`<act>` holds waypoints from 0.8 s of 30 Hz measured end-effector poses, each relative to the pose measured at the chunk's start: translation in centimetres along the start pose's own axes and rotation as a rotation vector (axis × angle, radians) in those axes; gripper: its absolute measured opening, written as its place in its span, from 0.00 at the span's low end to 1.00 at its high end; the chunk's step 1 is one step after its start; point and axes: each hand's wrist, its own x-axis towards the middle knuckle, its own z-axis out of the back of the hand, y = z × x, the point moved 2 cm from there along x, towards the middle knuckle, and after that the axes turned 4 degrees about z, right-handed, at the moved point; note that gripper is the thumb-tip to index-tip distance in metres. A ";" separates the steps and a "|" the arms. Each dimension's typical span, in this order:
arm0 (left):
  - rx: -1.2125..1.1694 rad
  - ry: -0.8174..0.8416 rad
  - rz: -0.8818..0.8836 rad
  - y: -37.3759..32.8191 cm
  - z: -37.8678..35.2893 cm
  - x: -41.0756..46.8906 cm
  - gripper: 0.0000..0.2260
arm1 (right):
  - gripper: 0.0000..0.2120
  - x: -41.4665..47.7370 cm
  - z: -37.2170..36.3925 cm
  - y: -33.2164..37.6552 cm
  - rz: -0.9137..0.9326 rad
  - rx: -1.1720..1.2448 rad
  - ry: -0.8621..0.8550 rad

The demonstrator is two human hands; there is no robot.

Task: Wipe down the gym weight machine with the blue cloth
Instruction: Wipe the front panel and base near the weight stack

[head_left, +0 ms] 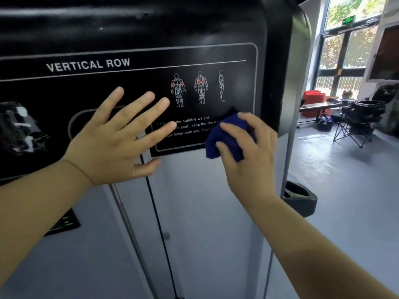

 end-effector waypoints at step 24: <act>0.044 0.044 -0.081 0.2 0.0 -3.9 0.31 | 0.17 -13.8 -6.5 4.7 -0.185 0.030 0.183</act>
